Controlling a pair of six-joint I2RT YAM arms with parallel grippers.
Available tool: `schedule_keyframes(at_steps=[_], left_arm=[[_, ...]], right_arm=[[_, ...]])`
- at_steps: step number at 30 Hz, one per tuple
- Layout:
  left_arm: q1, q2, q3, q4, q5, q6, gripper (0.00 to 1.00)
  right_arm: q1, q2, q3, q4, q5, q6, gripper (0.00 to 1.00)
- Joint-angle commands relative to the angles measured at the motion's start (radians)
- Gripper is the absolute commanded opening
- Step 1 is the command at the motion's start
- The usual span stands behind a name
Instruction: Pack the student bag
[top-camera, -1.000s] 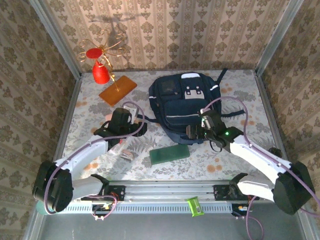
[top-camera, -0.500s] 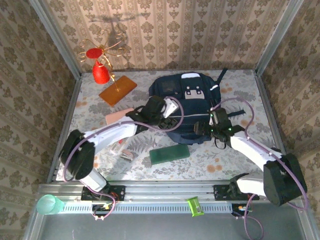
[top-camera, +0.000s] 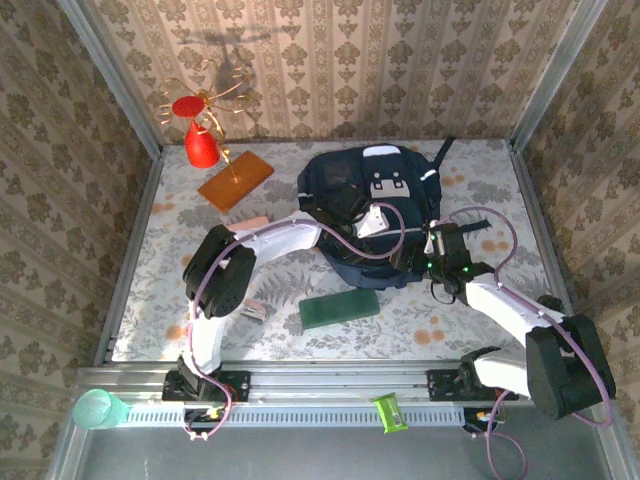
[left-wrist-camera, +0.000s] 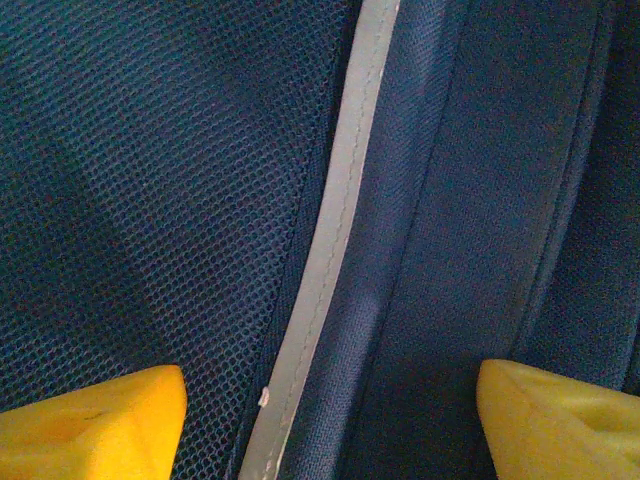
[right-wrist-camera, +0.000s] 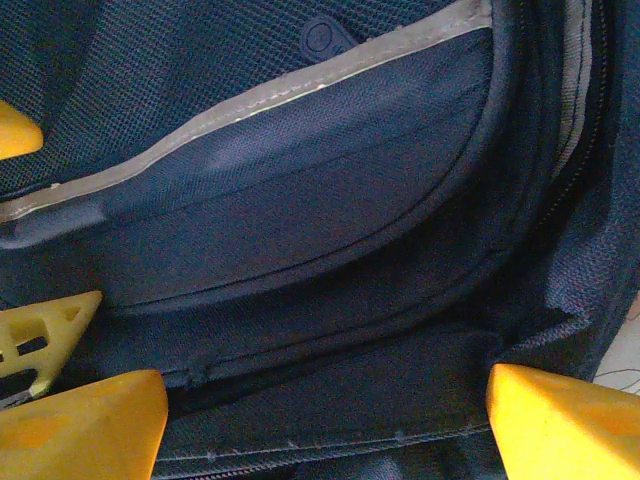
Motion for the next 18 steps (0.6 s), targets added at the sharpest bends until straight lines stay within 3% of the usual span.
schedule_keyframes(at_steps=[1,7,18], left_arm=[[-0.004,0.007,0.025,-0.033,0.053,0.038,0.77],[0.004,-0.068,-0.05,0.02,0.221,0.055,0.82],[0.003,0.059,0.066,-0.026,0.005,0.101,0.81]], right_arm=[[-0.004,0.022,-0.019,-0.025,-0.037,0.02,0.85],[-0.012,0.036,-0.018,-0.017,-0.045,0.018,0.85],[-0.013,0.034,-0.023,-0.019,-0.05,0.022,0.85]])
